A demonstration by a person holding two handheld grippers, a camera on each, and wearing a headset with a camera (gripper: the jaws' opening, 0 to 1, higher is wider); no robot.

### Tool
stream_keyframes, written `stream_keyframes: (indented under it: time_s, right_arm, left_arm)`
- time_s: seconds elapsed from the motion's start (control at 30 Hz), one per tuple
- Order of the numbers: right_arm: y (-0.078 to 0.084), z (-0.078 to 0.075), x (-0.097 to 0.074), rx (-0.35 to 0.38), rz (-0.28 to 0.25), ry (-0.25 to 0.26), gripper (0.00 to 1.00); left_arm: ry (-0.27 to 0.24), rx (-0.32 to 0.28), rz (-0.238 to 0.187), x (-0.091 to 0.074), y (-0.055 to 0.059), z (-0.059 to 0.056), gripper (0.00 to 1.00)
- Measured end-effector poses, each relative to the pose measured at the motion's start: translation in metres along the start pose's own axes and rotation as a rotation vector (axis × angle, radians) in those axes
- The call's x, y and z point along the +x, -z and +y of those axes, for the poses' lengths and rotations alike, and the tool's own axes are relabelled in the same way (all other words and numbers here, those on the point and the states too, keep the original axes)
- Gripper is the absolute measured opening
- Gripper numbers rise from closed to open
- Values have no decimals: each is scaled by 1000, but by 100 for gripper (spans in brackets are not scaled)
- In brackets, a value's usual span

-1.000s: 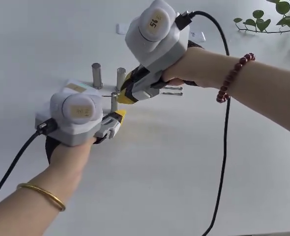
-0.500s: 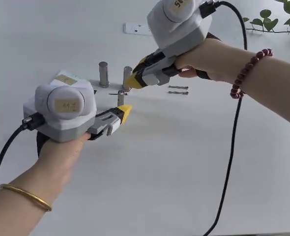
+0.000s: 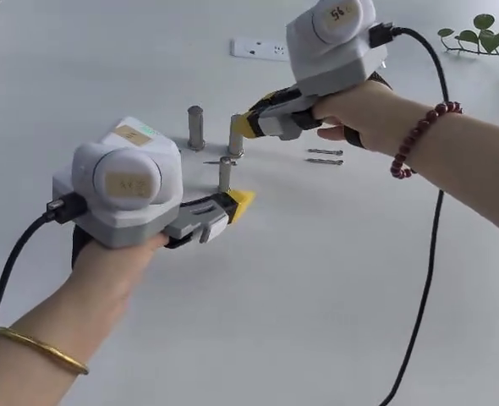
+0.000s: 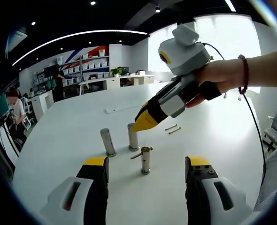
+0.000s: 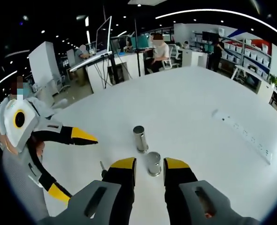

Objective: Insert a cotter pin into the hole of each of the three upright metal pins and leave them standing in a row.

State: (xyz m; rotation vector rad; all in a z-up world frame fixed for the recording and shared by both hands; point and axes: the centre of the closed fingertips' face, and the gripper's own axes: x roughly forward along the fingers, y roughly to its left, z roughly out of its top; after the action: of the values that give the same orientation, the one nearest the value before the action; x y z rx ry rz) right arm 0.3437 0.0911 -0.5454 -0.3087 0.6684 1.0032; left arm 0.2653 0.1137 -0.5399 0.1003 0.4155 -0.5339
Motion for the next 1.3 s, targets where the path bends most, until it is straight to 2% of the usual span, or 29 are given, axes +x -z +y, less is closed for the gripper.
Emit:
stream_keyframes:
  time_s: [0.2, 0.33, 0.43, 0.57, 0.77, 0.87, 0.93, 1.03, 1.17, 1.3]
  right_arm:
    - [2, -7, 13, 14, -12, 15, 17]
    - [4, -9, 21, 14, -14, 12, 14]
    - [4, -11, 25, 18, -16, 10, 12]
    - [2, -9, 26, -33, -28, 17, 9]
    - [1, -11, 26, -31, -30, 23, 8]
    - [0, -13, 26, -34, -26, 29, 8]
    - [0, -13, 25, -28, -23, 29, 8]
    - [0, -14, 23, -1, -25, 24, 8]
    - [1, -13, 20, -5, -25, 22, 8]
    - [3, -12, 13, -17, -24, 24, 8]
  left_arm:
    - [24, -25, -6, -2, -3, -3, 75]
    - [46, -49, 20, -3, 1, -6, 84]
    - [66, -70, 21, -4, 1, -10, 89]
    - [81, -34, 21, -6, 1, -15, 93]
    - [127, -14, 4, -9, -2, -28, 98]
    - [145, -2, 6, -10, -3, -34, 96]
    - [150, -28, -10, -11, -6, -36, 98]
    - [145, -54, -29, -12, -10, -34, 96]
    - [138, -104, -85, -14, -20, -32, 94]
    - [126, -126, -99, -15, -22, -28, 86]
